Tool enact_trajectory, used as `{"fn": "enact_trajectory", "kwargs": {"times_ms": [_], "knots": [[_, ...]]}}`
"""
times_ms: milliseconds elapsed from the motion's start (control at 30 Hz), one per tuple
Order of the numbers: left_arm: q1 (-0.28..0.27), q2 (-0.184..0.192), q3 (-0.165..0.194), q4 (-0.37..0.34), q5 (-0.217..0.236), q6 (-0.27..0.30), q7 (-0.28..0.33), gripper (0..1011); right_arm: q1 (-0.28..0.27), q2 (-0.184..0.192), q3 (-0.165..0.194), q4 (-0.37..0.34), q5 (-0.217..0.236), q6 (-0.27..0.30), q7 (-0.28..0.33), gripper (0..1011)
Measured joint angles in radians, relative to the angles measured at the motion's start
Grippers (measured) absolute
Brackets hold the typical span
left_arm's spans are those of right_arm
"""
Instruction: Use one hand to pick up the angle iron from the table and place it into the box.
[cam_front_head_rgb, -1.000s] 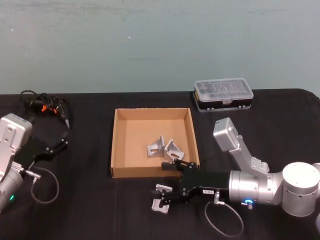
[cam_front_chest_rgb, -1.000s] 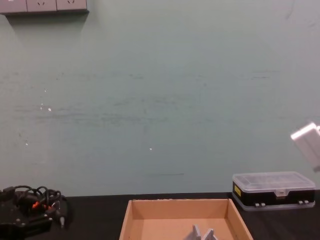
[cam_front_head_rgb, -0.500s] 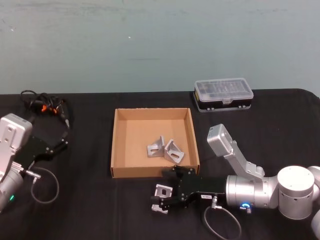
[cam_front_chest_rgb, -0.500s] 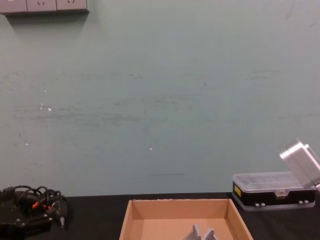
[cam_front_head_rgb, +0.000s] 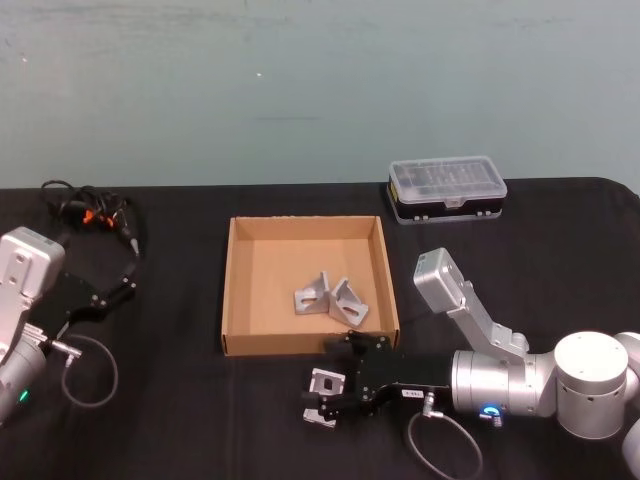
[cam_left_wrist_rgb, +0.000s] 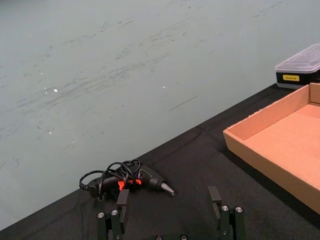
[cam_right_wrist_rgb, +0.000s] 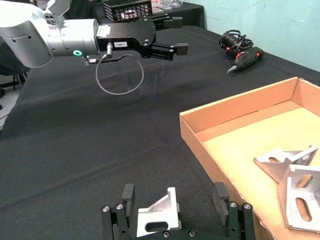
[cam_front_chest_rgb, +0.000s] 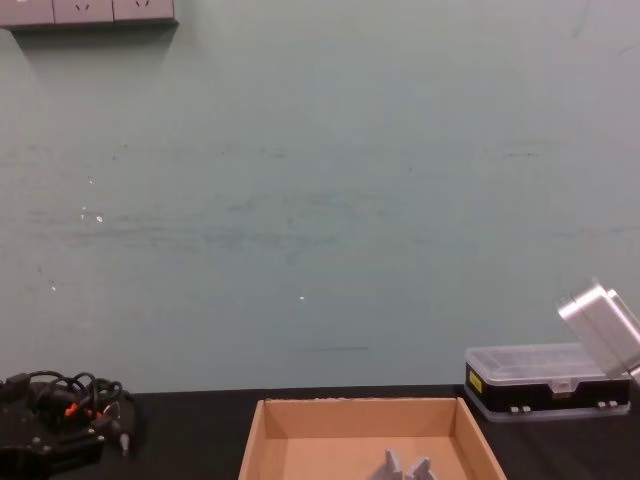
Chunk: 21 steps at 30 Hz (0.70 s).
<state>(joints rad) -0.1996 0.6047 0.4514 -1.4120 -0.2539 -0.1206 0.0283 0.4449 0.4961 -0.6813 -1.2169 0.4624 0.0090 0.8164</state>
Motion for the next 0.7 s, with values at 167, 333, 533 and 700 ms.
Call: {"fn": "enact_trajectory", "kwargs": {"times_ms": [167,333,533,700], "knots": [[0.0,0.0,0.0,0.0,0.0,0.0,0.0,1000,0.0,0.0,0.0,-0.001,0.0,0.0,0.0,947],[0.0,0.0,0.0,0.0,0.0,0.0,0.0,1000,0.0,0.0,0.001,-0.001,0.0,-0.001,0.0,838],[0.0,0.0,0.0,0.0,0.0,0.0,0.0,1000,0.0,0.0,0.001,-0.001,0.0,-0.002,0.0,651],[0.0,0.0,0.0,0.0,0.0,0.0,0.0,1000,0.0,0.0,0.001,-0.002,0.0,-0.002,0.0,508]]}}
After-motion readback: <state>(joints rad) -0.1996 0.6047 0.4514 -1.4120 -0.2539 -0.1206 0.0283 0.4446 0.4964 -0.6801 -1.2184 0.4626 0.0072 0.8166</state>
